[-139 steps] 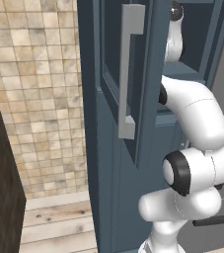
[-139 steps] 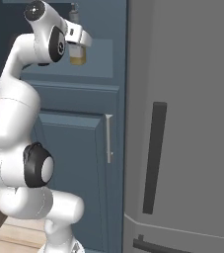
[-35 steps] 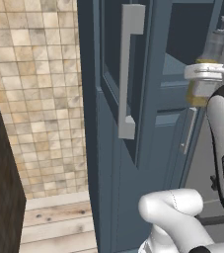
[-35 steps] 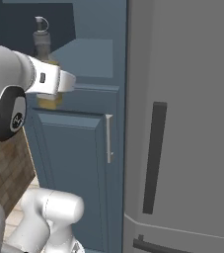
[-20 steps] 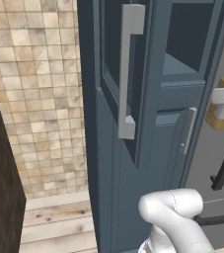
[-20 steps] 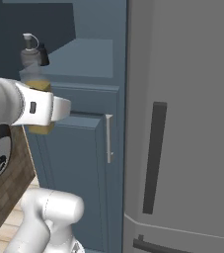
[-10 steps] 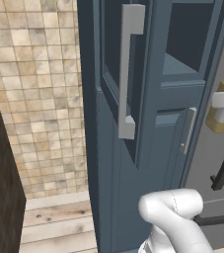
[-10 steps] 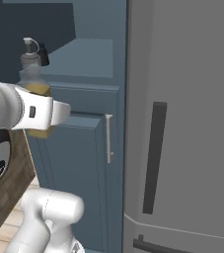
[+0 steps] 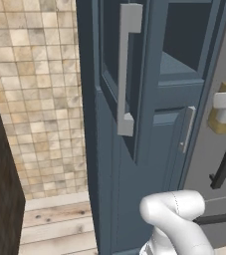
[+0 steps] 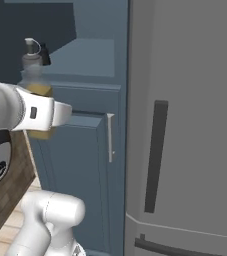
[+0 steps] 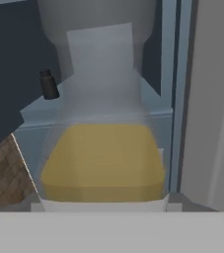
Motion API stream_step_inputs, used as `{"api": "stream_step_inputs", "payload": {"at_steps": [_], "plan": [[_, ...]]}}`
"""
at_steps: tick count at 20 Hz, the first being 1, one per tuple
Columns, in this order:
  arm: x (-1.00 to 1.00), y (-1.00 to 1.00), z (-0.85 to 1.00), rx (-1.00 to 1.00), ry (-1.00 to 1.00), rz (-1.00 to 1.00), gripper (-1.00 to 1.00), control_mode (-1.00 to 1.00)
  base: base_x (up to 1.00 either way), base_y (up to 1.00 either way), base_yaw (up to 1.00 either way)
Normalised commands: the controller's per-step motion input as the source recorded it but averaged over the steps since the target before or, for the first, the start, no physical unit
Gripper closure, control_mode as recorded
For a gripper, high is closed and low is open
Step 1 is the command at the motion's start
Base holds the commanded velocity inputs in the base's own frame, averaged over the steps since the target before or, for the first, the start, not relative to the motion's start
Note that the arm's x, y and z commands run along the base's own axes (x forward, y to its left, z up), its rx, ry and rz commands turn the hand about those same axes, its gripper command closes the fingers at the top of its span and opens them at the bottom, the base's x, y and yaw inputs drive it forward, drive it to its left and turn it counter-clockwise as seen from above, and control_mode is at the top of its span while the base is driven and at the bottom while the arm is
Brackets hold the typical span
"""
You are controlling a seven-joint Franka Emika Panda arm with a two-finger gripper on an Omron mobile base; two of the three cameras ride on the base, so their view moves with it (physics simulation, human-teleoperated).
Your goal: Move the oil and vinegar bottle and shaker from the cabinet to the dining counter.
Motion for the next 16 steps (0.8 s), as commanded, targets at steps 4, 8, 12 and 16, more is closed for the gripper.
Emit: {"api": "stream_step_inputs", "payload": {"at_steps": [4, 8, 12, 16], "plan": [[0.0, 0.0, 0.0, 0.0, 0.0, 0.0, 1.0, 1.0, -0.62, -0.06, -0.13], [0.0, 0.0, 0.0, 0.0, 0.0, 0.0, 1.0, 1.0, -0.71, -0.08, -0.15], [0.0, 0.0, 0.0, 0.0, 0.0, 0.0, 1.0, 1.0, -0.78, -0.08, -0.2], [0.0, 0.0, 0.0, 0.0, 0.0, 0.0, 1.0, 1.0, -0.6, 0.0, -0.44]]}}
